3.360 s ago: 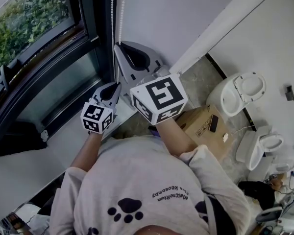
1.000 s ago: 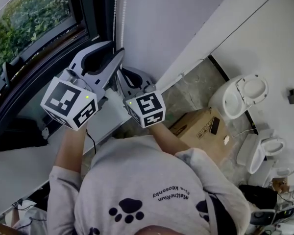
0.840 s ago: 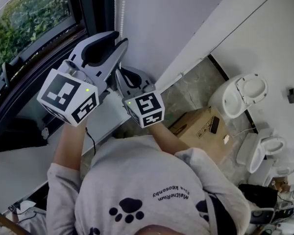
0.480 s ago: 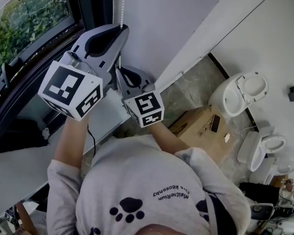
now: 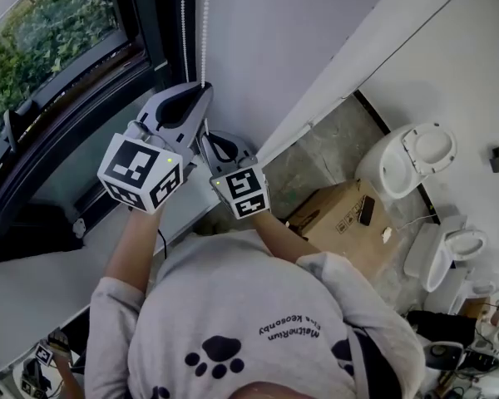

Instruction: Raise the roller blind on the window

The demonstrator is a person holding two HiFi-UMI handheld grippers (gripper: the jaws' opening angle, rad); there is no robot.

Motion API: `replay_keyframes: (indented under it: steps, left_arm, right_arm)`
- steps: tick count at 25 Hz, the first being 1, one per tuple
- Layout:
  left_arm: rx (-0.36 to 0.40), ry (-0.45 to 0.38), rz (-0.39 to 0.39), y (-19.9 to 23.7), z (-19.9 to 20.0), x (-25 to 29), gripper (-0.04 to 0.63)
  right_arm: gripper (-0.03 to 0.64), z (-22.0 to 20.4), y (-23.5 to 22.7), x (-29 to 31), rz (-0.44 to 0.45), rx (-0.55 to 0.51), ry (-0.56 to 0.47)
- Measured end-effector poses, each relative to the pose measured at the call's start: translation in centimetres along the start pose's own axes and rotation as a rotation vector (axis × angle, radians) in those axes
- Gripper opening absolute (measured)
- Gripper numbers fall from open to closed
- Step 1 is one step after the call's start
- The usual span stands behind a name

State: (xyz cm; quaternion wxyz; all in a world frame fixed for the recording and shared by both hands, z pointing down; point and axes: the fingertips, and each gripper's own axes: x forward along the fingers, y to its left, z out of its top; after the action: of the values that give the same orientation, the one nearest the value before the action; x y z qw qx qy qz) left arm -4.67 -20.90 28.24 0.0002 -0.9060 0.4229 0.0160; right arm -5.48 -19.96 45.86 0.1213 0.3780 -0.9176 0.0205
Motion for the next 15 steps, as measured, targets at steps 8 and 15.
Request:
replay_keyframes:
  steps: [8,15]
  left_arm:
    - [-0.057,0.054,0.016,-0.3,-5.4,-0.2,0.012]
    - [-0.124,0.134,0.027,0.0,-10.6,-0.6,0.012]
  right_arm:
    - [0.009,-5.2,0.6,0.7,0.013,0.002,0.085]
    - [0.009,-10.3,1.4,0.9,0.057,0.030,0.186]
